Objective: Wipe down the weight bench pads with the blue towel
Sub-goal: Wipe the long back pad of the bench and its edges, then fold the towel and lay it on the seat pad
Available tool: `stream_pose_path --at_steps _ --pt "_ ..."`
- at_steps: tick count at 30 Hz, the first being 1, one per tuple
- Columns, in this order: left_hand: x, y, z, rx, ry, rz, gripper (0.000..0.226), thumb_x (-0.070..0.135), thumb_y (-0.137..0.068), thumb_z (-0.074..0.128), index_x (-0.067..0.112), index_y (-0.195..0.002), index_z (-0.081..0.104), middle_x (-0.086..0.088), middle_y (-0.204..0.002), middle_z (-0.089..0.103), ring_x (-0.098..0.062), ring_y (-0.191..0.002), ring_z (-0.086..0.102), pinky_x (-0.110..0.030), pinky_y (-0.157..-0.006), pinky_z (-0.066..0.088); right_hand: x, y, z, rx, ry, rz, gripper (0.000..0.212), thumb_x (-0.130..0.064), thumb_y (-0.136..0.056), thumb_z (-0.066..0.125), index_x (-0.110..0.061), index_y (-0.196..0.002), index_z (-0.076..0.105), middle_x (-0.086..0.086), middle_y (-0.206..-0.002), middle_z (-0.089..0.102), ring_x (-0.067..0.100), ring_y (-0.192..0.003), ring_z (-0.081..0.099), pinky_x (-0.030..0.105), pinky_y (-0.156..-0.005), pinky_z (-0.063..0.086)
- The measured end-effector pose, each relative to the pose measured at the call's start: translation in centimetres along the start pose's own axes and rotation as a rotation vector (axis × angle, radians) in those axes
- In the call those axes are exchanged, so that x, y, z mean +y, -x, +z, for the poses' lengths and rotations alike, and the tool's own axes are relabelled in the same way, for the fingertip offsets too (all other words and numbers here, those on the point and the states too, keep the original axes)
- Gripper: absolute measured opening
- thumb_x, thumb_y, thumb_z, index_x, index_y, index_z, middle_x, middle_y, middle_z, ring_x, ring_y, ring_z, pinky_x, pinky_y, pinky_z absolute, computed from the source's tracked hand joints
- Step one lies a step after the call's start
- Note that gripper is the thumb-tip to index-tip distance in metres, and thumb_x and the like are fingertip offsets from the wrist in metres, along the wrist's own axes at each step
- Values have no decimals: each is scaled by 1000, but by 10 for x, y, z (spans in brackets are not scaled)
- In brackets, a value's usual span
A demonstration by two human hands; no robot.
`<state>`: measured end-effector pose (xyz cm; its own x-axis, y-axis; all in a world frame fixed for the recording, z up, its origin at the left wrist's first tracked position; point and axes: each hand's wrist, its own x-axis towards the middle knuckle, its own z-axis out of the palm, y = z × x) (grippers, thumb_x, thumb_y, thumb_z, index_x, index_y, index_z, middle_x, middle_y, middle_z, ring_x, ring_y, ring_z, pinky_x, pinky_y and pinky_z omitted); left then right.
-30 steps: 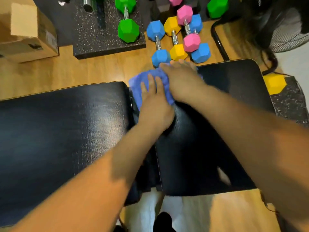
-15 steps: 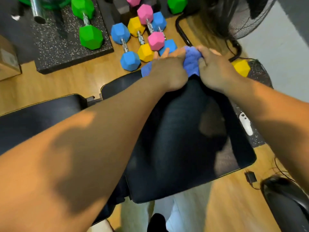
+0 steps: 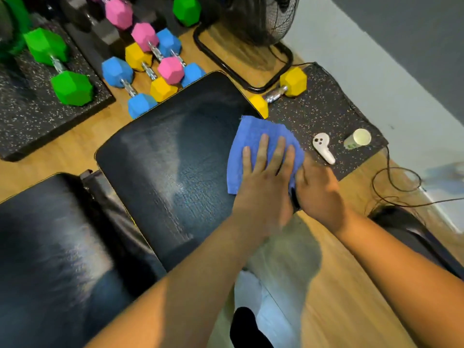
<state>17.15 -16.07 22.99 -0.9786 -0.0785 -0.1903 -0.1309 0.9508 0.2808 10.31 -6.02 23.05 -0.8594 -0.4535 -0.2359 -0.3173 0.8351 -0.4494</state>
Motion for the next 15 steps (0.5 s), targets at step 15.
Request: stream_pose_path --at_steps 15 --pt "-59 167 16 -60 153 141 70 23 -82 37 13 -149 23 -4 -158 20 -24 -147 8 -40 -117 -2 -98 157 111 76 -906 494 55 -45 -97 41 -17 -144 33 8 -145 41 23 -132 41 35 -106 36"
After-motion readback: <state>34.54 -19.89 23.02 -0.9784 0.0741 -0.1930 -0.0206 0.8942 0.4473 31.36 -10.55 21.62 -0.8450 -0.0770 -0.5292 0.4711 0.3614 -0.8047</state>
